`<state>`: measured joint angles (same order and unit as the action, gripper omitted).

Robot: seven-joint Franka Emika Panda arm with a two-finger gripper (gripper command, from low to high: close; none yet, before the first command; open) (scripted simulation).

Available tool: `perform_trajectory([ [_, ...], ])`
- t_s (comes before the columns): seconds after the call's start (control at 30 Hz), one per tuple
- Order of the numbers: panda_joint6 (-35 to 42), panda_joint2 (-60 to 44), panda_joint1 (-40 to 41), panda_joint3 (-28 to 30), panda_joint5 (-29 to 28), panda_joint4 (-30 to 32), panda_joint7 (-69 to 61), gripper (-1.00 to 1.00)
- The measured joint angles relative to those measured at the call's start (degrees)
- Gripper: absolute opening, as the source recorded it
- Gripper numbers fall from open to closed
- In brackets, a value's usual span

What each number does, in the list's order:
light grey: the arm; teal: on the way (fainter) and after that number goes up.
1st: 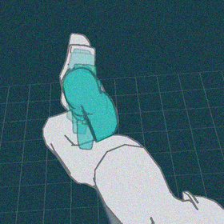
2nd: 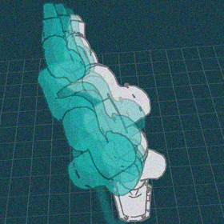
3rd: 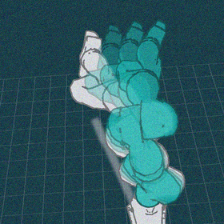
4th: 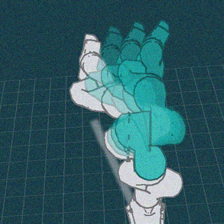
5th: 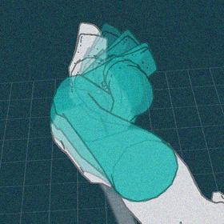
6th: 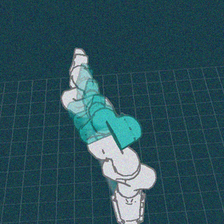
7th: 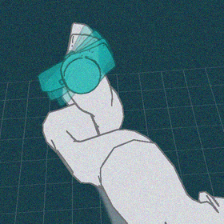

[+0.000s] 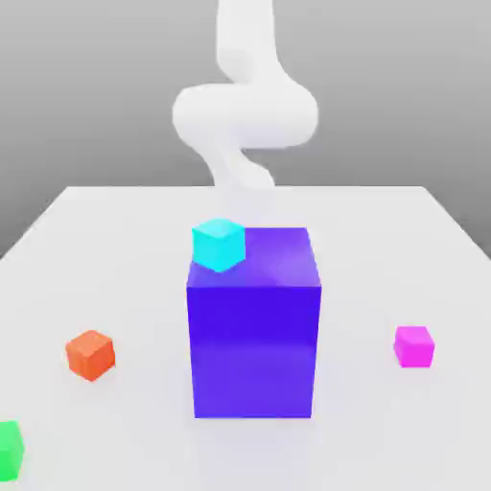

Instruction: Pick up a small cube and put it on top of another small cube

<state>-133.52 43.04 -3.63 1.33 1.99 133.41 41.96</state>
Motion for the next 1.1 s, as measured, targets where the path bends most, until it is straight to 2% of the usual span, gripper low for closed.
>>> perform_trajectory([
  [0.33,-6.68,-11.77,-13.72,3.13,7.93,6.48,-15.52,0.00],
  [0.7,-13.69,-24.64,-25.87,1.88,14.79,13.36,-30.99,0.00],
  [0.93,-18.59,-32.33,-31.63,-1.10,16.31,17.87,-38.78,0.00],
  [1.1,-22.48,-37.35,-34.60,-3.81,14.63,21.23,-42.40,0.00],
])
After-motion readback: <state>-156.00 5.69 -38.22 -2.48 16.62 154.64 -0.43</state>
